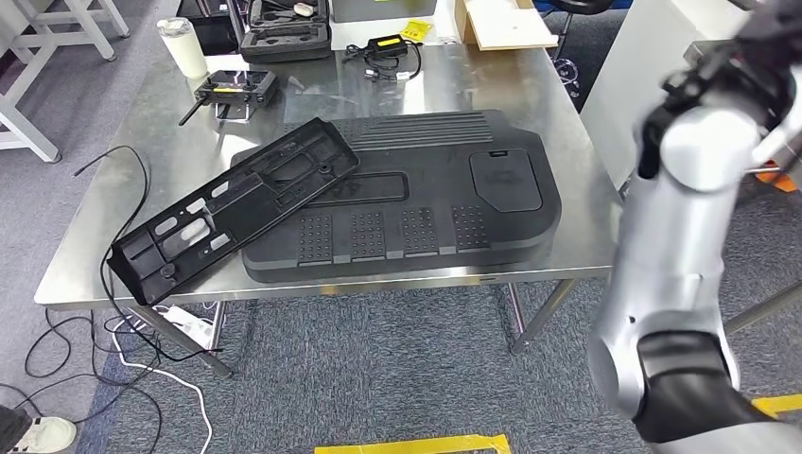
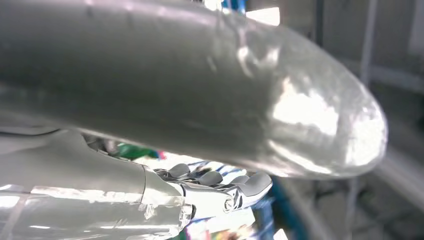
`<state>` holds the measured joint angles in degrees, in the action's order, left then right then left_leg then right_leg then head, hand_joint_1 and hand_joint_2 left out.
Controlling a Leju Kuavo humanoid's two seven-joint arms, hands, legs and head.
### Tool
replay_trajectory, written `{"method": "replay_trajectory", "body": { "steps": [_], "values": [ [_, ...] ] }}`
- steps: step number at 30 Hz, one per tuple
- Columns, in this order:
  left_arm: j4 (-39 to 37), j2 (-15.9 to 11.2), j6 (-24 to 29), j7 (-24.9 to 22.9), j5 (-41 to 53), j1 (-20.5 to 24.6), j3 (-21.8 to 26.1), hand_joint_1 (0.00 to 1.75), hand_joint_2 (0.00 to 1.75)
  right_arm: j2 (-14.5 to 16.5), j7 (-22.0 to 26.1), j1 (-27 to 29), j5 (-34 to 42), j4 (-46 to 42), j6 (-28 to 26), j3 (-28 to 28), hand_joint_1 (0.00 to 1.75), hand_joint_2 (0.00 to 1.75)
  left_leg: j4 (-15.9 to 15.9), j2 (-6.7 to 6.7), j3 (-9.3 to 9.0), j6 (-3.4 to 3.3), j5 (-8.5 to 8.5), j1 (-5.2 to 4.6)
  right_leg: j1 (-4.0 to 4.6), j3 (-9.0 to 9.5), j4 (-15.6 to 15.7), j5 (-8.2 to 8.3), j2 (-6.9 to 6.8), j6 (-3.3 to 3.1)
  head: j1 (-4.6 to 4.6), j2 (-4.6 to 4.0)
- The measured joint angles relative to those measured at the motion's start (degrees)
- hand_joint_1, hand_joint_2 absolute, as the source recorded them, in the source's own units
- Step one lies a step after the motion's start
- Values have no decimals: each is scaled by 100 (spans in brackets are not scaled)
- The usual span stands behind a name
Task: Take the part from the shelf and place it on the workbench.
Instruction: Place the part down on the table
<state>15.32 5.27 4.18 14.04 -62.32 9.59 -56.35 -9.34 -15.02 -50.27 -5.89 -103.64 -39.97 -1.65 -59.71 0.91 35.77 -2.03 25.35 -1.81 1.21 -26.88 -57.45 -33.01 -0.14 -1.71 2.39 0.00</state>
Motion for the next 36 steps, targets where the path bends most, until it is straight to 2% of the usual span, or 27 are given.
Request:
{"method": "replay_trajectory", "body": {
  "steps": [4,9,14,17,20,26,29,33,36],
  "values": [
    [-1,-1,3,25,-68,-71,3,0,0,8,5,809,520,-555,2,-888,0,0,0,-1,-2,-3,4,1,1,4,5,-1,2,2,3,0],
    [-2,-3,16,150,-226,-167,37,0,0,40,419,1694,1092,-997,8,-1834,0,0,0,-3,-1,-5,6,-4,-1,3,7,-2,4,3,8,0],
    [-2,-3,57,221,-301,-189,78,0,0,36,1186,2328,692,-1161,12,-2492,0,0,0,-3,-2,-7,7,-4,0,5,7,-2,5,3,8,0],
    [-2,-3,61,225,-317,-201,102,0,0,36,1459,2659,757,-1170,14,-2752,0,0,0,-5,-3,-9,8,-4,1,4,7,-2,8,2,8,0],
    [-2,-3,64,244,-367,-227,131,0,0,41,1571,2999,1140,-1168,13,-3004,0,0,1,-3,-2,-10,9,-3,2,5,8,-3,6,1,8,0],
    [-2,-5,86,286,-458,-324,142,0,0,116,1674,3776,2629,-1120,14,-3386,0,0,4,-2,-1,-6,16,-6,3,6,8,-10,1,1,8,0],
    [-2,-8,99,284,-470,-330,142,0,0,179,1923,3946,2991,-1097,16,-3410,0,0,4,-3,-4,-7,17,-3,3,7,9,-11,4,1,6,0],
    [-2,-9,118,280,-476,-356,142,0,0,396,2566,4568,3621,-1055,13,-3479,0,0,5,30,-6,-11,20,5,12,21,18,-21,-30,-4,10,0],
    [-2,-9,122,281,-503,-369,142,0,0,571,2860,4896,4317,-854,11,-3570,0,0,6,25,-9,-4,27,5,11,20,18,-24,-21,-6,10,0]
  ]
}}
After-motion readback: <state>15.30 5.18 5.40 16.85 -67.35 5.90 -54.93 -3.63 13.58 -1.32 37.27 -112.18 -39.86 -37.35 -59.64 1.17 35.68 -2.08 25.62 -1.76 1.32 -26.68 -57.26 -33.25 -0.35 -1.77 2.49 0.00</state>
